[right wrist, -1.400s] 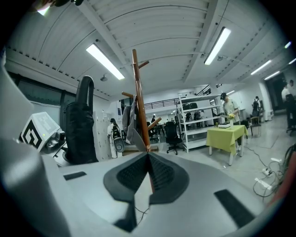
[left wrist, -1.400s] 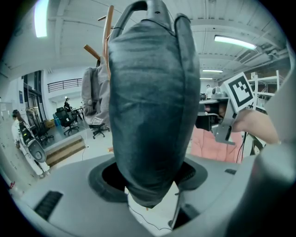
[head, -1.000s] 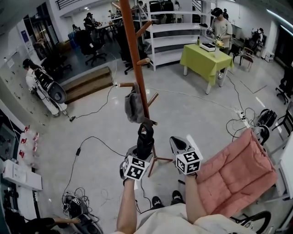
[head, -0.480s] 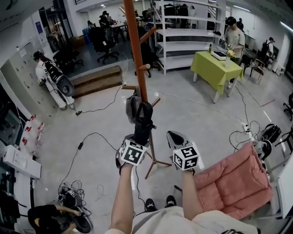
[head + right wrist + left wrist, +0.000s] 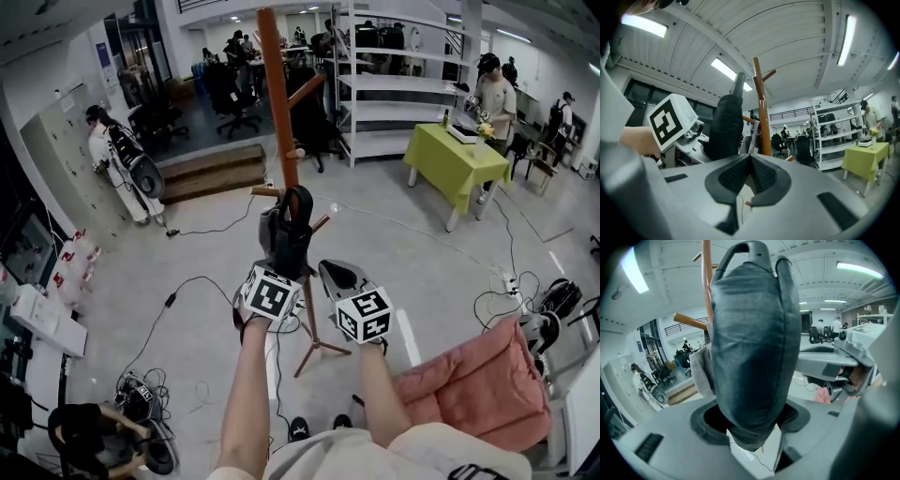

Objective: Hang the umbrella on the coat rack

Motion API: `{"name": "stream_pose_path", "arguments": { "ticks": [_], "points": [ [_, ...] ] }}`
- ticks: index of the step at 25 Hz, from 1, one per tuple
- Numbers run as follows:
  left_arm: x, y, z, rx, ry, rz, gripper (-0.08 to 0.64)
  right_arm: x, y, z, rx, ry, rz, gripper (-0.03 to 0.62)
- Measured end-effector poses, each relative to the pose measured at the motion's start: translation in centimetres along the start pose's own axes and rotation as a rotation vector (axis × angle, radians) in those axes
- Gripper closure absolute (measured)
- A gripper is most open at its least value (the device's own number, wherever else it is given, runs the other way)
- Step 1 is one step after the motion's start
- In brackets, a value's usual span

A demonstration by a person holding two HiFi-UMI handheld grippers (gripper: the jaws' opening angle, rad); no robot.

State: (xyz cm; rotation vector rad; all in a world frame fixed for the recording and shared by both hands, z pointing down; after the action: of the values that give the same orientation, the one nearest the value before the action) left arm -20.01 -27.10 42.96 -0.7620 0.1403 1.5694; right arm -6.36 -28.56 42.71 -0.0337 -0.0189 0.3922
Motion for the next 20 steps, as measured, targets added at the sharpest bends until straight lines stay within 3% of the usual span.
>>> {"name": "stream_pose_path", "arguments": {
  "ticks": [3,6,8,13,16,20],
  "points": [
    [0.5,0.9,-1.0,0.006,-0.006,-0.019,0.293,-0.7,0.4,-2.0,-0.003,-0.057,-0.059,0.588],
    [0.9,1.6,-1.8,-0.007,-0.002,-0.037,0.293,-1.4,0.3,-4.8,-0.053,-0.146,-0.184,0.573],
    [0.9,2.0,-2.1,0.000,-0.004,-0.041,0.293,-2.1,0.1,-6.4,-0.070,-0.162,-0.263,0.472],
    [1.0,2.6,-1.9,0.060,-0.010,-0.030,0.294,-2.7,0.2,-8.5,-0.091,-0.161,-0.451,0.328],
    [0.8,2.2,-2.3,0.018,0.002,-0.037,0.293,-4.0,0.2,-9.0,-0.092,-0.132,-0.472,0.322],
    [0.4,2.3,-2.2,0.045,0.001,-0.010,0.293,-5.8,0.1,-8.8,-0.067,-0.075,-0.466,0.313]
  ]
}}
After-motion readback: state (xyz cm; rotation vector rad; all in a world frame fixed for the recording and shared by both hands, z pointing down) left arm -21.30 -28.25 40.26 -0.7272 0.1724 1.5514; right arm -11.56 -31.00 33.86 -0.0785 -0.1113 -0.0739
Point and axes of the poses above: the fingertips, and each gripper's own axes: x backward along the fingers, y to its left, z out of its underside, the point moved 7 cm from there along x, backward along the fingers, and after that the axes turned 11 degrees about -z, right-handed, at the moved point
